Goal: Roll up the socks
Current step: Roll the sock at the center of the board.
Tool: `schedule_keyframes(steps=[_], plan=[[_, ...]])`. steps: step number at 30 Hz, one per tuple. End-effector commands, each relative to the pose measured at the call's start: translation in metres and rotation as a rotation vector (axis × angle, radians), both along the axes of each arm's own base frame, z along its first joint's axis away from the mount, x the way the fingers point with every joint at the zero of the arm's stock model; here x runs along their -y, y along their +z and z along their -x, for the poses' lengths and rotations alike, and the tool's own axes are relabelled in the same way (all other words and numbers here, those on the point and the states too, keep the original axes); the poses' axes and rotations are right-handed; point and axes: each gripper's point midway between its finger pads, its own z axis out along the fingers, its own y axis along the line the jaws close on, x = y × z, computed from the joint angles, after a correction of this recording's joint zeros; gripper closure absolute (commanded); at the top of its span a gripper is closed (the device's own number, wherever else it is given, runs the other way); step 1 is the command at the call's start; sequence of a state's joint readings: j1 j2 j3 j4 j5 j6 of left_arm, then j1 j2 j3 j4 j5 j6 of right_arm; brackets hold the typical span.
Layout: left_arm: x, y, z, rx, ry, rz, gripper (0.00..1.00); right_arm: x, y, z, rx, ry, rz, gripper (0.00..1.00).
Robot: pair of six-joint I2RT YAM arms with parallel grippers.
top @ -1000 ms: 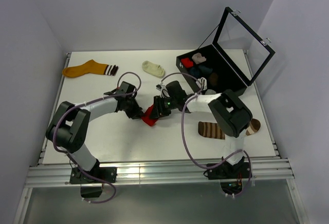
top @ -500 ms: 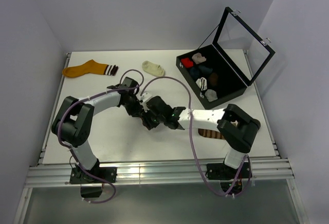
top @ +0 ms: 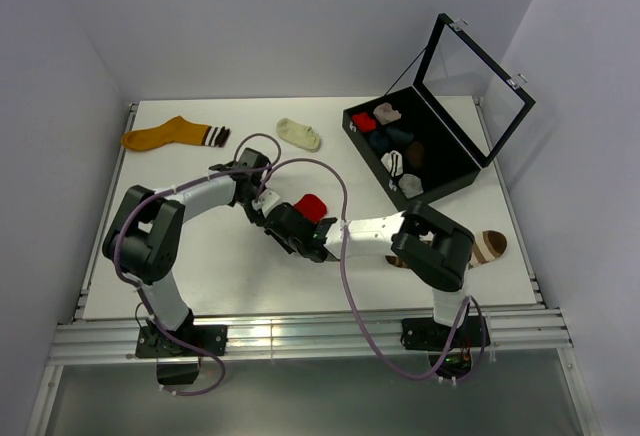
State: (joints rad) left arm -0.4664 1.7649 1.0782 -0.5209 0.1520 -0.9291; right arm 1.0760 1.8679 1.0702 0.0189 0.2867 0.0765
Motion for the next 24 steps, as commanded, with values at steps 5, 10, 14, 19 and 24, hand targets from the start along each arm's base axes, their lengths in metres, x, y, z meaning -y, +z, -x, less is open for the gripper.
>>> schedule_keyframes(steps=[5,10,14,19,24], plan=[[0.003,0.003,-0.003,0.006,-0.019,-0.002,0.78,0.028,-0.042,-0.003,-0.020,-0.060,0.136,0.99],[0.000,0.032,-0.020,0.110,0.037,0.023,0.60,0.018,-0.040,0.016,-0.186,0.017,-0.014,1.00],[-0.015,0.050,-0.031,0.181,0.125,0.037,0.35,0.004,-0.024,0.032,-0.370,0.121,-0.177,1.00],[-0.045,0.059,-0.032,0.233,0.225,0.089,0.25,-0.005,-0.005,0.037,-0.580,0.181,-0.373,1.00],[-0.041,0.057,-0.023,0.244,0.170,0.151,0.27,-0.009,0.001,0.039,-0.811,0.169,-0.524,1.00]])
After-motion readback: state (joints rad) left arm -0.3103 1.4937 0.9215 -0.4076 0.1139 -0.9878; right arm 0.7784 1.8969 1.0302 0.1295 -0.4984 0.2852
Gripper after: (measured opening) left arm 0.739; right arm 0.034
